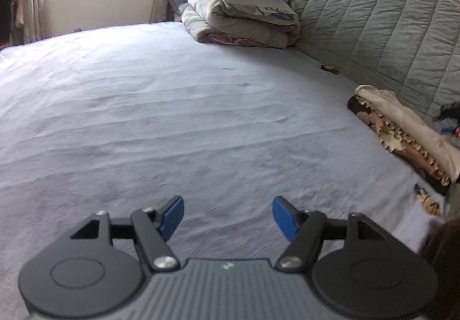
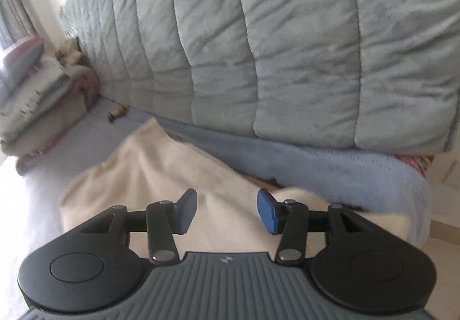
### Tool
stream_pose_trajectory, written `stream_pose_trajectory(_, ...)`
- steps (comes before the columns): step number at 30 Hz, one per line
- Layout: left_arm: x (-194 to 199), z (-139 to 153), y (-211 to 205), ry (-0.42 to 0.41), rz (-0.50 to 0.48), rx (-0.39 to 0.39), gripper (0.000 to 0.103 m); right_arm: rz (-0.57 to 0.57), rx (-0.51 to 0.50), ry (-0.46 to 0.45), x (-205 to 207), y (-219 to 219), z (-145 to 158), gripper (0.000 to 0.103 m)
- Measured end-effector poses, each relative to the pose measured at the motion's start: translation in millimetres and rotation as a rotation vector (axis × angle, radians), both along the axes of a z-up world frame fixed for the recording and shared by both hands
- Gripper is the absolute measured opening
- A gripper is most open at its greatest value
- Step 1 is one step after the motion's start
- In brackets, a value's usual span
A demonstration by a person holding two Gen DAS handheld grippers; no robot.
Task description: Fold clothes
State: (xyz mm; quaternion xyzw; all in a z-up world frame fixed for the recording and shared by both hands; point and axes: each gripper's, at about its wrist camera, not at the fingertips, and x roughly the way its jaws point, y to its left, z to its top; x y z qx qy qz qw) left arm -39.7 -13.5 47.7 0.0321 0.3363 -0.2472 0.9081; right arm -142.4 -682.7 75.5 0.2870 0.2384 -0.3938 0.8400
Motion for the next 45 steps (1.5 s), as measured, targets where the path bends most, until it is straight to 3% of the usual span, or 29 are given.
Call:
stream_pose_trajectory(4, -3.1, -14.6, 12.7, -0.056, 0.059, -0.018, 0.077, 0.032, 0.022, -0.015, 9.1, -17.5, -4.6, 0.050)
stream_pose_trajectory(9, 5.1, -32.3, 15.8, -0.001, 0.161, -0.082, 0.078, 0.072, 0.050, -0.033, 20.6, -39.4, -10.4, 0.050)
stream_pose_trajectory(17, 6.3, -37.9, -1.2, 0.020, 0.199, -0.065, 0.081, 0.090, 0.117, -0.048, 40.3, -65.9, -41.7, 0.049)
stream_pose_trajectory(19, 8.8, -39.6, -3.0, 0.035, 0.206, -0.068, 0.081, 0.098, 0.139, -0.094, 37.3, -68.1, -45.8, 0.031)
stream_pose_trajectory(20, 10.3, -40.1, -3.1, 0.041, 0.211, -0.073, 0.081, 0.109, 0.140, -0.108, 36.6, -68.1, -45.5, 0.012)
stream_pose_trajectory(25, 17.2, -41.2, -0.8, 0.069, 0.236, -0.101, 0.081, 0.075, 0.063, -0.161, 28.8, -65.2, -32.5, 0.009)
stream_pose_trajectory(28, 17.3, -40.0, 2.1, 0.071, 0.242, -0.110, 0.081, 0.036, 0.063, -0.166, 26.5, -66.4, -31.0, 0.015)
stream_pose_trajectory(31, 15.1, -37.6, 6.2, 0.064, 0.242, -0.107, 0.081, 0.011, 0.056, -0.139, 26.8, -62.2, -28.1, 0.032)
stream_pose_trajectory(32, 14.4, -36.6, 7.9, 0.063, 0.243, -0.108, 0.081, 0.010, 0.050, -0.133, 25.8, -59.7, -25.2, 0.042)
stream_pose_trajectory(33, 13.7, -35.6, 9.8, 0.063, 0.244, -0.109, 0.081, 0.007, 0.045, -0.124, 24.8, -57.0, -21.9, 0.044)
stream_pose_trajectory(41, 10.3, -24.4, 24.7, 0.027, 0.214, -0.127, 0.081, 0.086, -0.007, -0.015, -4.7, -28.0, 0.6, 0.049)
stream_pose_trajectory(45, 10.1, -24.2, 33.9, 0.000, 0.203, -0.133, 0.081, 0.054, -0.024, 0.044, -37.0, -24.2, -3.6, 0.051)
